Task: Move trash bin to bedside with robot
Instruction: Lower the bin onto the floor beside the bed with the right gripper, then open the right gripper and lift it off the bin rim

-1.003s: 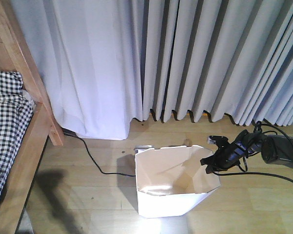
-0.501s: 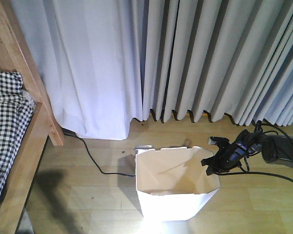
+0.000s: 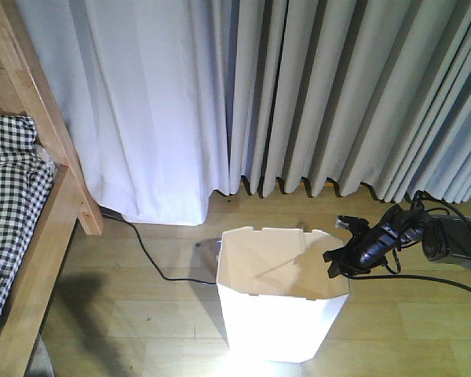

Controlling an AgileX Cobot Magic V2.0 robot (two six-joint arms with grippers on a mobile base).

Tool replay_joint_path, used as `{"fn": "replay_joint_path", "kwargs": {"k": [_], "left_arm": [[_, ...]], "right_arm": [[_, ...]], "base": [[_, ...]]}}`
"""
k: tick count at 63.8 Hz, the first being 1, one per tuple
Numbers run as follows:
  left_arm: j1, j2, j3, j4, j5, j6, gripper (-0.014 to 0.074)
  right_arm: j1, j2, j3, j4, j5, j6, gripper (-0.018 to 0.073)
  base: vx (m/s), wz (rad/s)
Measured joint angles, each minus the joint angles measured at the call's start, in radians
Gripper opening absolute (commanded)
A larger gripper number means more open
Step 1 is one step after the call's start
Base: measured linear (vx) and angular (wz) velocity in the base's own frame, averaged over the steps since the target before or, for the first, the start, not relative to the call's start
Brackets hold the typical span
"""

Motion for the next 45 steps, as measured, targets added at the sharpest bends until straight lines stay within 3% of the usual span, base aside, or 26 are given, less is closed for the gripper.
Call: {"fn": "replay_joint_path", "kwargs": {"k": [24, 45], "left_arm": [[0.0, 0.0, 0.0, 0.0, 0.0, 0.0, -0.0006], [0.0, 0.0, 0.0, 0.0, 0.0, 0.0, -0.0006]], "right_arm": [[0.0, 0.0, -0.022, 0.011, -0.027, 0.0, 0.0418], [0.0, 0.0, -0.022, 0.019, -0.06, -0.004, 0.0417]], "base": [[0.0, 0.0], [0.0, 0.0]]}}
